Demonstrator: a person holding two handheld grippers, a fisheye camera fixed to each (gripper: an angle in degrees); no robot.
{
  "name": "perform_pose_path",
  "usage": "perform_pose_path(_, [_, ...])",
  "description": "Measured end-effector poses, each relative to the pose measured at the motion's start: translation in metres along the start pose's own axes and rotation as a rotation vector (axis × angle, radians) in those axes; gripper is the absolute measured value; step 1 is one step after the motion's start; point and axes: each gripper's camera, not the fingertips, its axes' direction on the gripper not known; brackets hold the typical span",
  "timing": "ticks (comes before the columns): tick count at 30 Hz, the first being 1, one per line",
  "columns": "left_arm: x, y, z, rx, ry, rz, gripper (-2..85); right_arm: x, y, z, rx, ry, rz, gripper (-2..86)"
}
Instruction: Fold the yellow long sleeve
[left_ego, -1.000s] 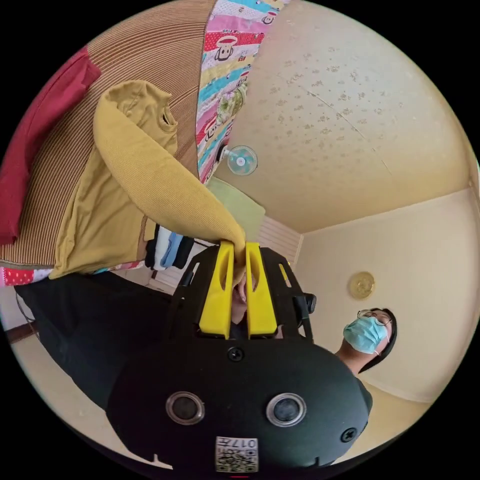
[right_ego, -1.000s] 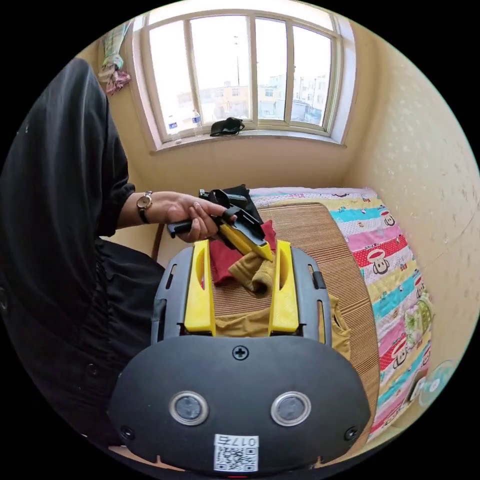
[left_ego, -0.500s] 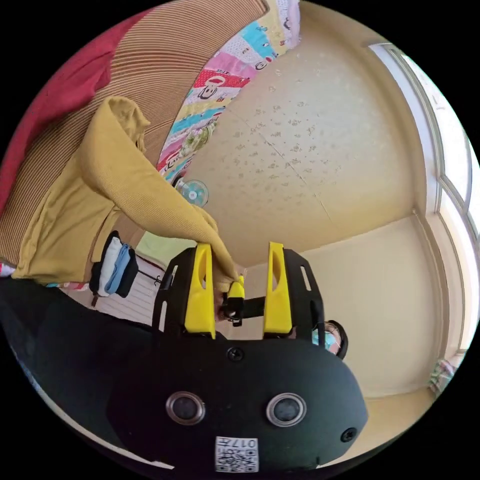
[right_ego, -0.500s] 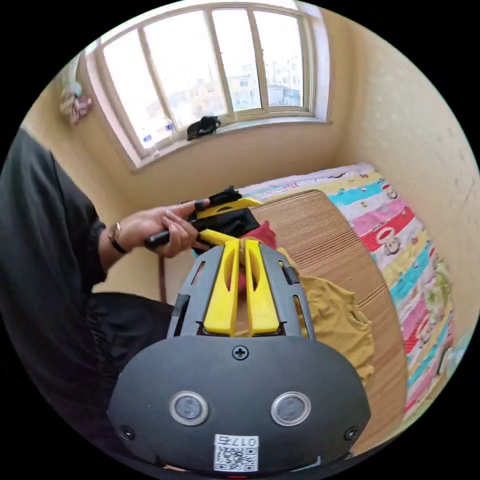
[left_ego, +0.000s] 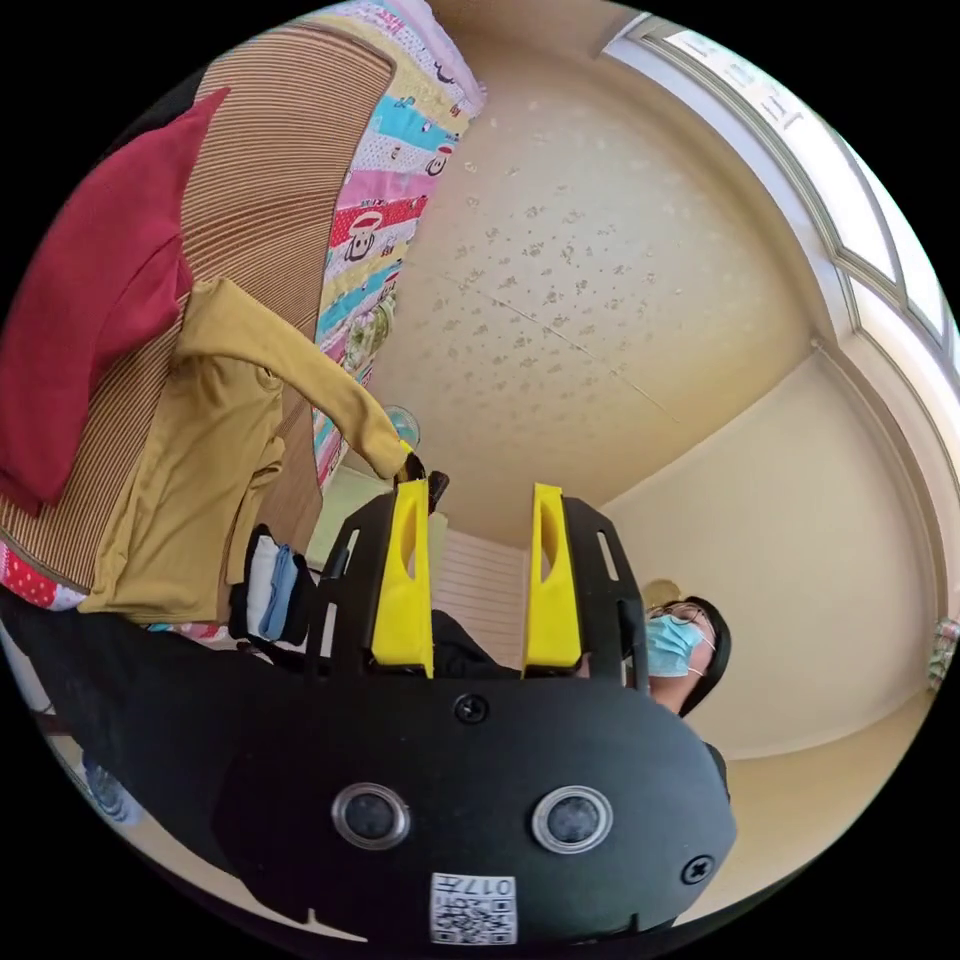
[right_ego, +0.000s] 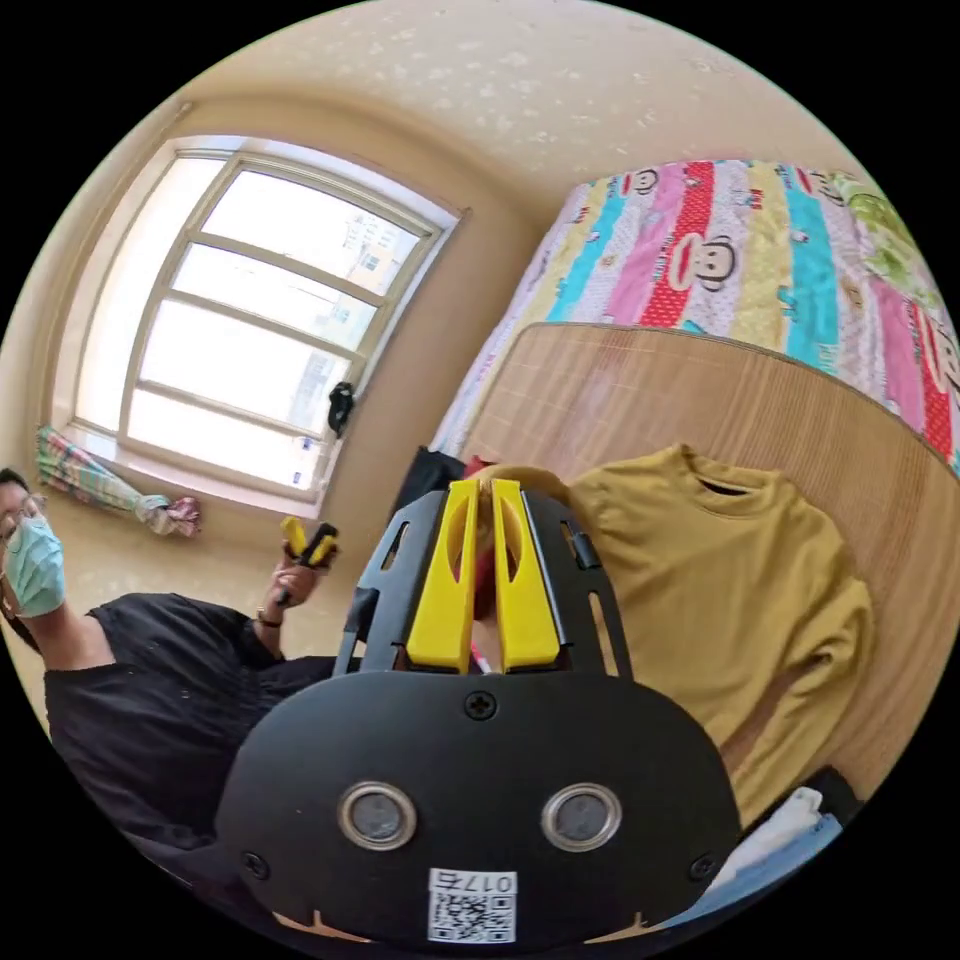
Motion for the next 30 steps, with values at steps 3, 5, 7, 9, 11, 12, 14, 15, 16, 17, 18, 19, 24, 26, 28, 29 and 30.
perform_pose_path(3, [-0.039,0.016,0.021,-0.051,-0.063,-0.064,13.9,0.089,0.028,-0.021,-0.034,0.216,0.269,3.0])
perform_pose_path(5, [-0.061,0.026,0.04,-0.083,-0.136,-0.078,13.8,0.114,0.048,-0.042,0.008,0.248,0.384,3.3])
perform_pose_path(7, [-0.077,0.03,0.058,-0.113,-0.229,-0.075,13.8,0.12,0.072,-0.061,0.106,0.161,0.427,3.9])
perform_pose_path(9, [-0.096,0.028,0.079,-0.155,-0.374,-0.064,13.8,0.121,0.084,-0.058,0.103,0.09,0.444,4.8])
perform_pose_path(11, [-0.128,0.017,0.111,-0.208,-0.623,-0.017,13.7,0.121,0.094,-0.042,0.066,0.047,0.468,6.2])
perform_pose_path(12, [-0.137,0.013,0.12,-0.218,-0.692,-0.003,13.7,0.121,0.097,-0.028,0.036,0.023,0.481,7.4])
perform_pose_path(14, [-0.178,-0.008,0.157,-0.257,-0.941,0.061,13.6,0.119,0.092,-0.008,-0.01,0.013,0.5,8.9])
perform_pose_path(15, [-0.189,-0.014,0.169,-0.27,-0.992,0.08,13.5,0.116,0.082,0.002,-0.031,0.017,0.502,9.7])
perform_pose_path(16, [-0.211,-0.027,0.192,-0.308,-1.078,0.119,13.4,0.111,0.066,0.01,-0.044,0.033,0.497,10.4])
perform_pose_path(17, [-0.233,-0.04,0.217,-0.351,-1.15,0.161,13.3,0.11,0.057,0.012,-0.05,0.046,0.496,10.7])
perform_pose_path(18, [-0.243,-0.047,0.23,-0.375,-1.184,0.188,13.2,0.108,0.038,0.016,-0.059,0.077,0.504,11.2])
perform_pose_path(19, [-0.261,-0.059,0.254,-0.409,-1.263,0.241,13.1,0.107,0.018,0.017,-0.062,0.101,0.511,11.6])
perform_pose_path(24, [-0.314,-0.101,0.323,-0.405,-1.463,0.458,13.0,0.119,-0.045,0.03,-0.142,0.25,0.534,11.2])
perform_pose_path(26, [-0.334,-0.114,0.333,-0.345,-1.488,0.486,12.9,0.125,-0.058,0.039,-0.211,0.266,0.513,9.2])
perform_pose_path(28, [-0.354,-0.121,0.335,-0.34,-1.481,0.486,12.8,0.12,-0.073,0.039,-0.287,0.324,0.442,4.9])
perform_pose_path(29, [-0.372,-0.126,0.334,-0.367,-1.491,0.46,12.7,0.115,-0.076,0.034,-0.284,0.355,0.412,4.4])
perform_pose_path(30, [-0.381,-0.127,0.332,-0.38,-1.501,0.445,12.7,0.104,-0.082,0.018,-0.262,0.395,0.353,3.3])
